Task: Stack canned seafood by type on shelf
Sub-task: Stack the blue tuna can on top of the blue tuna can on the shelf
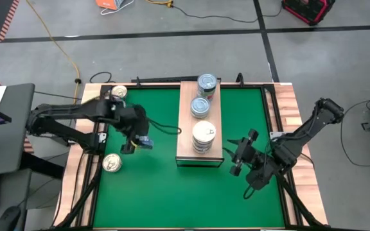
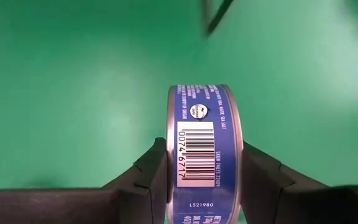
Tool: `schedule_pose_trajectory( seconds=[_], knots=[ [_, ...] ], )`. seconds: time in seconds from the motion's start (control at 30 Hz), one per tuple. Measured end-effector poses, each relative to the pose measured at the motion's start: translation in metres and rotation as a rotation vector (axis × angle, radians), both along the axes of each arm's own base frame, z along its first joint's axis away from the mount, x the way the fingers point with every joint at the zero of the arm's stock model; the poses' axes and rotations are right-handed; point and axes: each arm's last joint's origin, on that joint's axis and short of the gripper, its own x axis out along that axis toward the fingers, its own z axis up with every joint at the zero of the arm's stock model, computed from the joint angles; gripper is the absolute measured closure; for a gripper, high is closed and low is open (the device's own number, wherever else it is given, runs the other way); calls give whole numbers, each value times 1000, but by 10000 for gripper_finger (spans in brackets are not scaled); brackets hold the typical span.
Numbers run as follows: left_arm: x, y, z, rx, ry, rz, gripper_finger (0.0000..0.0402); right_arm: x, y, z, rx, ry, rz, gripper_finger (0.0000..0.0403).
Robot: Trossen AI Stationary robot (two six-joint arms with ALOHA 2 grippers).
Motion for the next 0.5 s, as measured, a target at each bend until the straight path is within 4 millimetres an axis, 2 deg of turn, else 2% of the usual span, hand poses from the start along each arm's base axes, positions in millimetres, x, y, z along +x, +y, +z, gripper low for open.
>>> schedule_pose_trajectory(
  seconds=[0.13,0.23,0.5],
  knots=[
    [-5,15,14,-113,-145,29,266,-10,-9,-1,10,-41,-20,223],
    [-2,35,23,-193,-287,50,266,-15,-15,1,16,-69,-37,223],
    [13,108,47,-346,-550,115,266,-34,-46,-4,38,-96,-100,223]
  ],
)
